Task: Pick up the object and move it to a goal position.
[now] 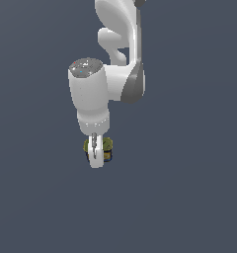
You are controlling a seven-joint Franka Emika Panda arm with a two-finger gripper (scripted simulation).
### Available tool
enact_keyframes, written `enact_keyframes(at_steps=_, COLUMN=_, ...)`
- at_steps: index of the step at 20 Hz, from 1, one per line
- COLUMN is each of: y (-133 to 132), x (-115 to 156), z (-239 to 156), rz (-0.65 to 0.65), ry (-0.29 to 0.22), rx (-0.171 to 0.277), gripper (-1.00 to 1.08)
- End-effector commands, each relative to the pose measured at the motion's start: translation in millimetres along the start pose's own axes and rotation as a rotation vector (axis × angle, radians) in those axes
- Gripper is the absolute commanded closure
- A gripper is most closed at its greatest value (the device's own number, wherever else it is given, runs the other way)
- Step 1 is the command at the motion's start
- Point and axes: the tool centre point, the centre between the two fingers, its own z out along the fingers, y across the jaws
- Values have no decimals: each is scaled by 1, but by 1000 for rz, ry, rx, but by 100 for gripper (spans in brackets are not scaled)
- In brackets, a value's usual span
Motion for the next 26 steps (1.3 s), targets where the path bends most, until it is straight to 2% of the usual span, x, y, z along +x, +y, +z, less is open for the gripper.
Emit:
enact_keyframes(at_steps=1, y=-13, x=22, z=-47, rz=15, ry=12, rx=52, gripper=108)
enact_keyframes(at_steps=8, y=-32, x=79, z=-176, rz=55, ry=44, rx=182, gripper=108)
enact_keyframes(at_steps=14, y=-37, x=114, z=-262, rz=80, ry=63, rx=268, gripper=108)
enact_keyframes(at_steps=20, y=-36, x=131, z=-306, rz=93, ry=72, rx=312, gripper=108)
enact_keyframes(at_steps=26, y=-37, x=136, z=-317, rz=97, ry=73, rx=324, gripper=108)
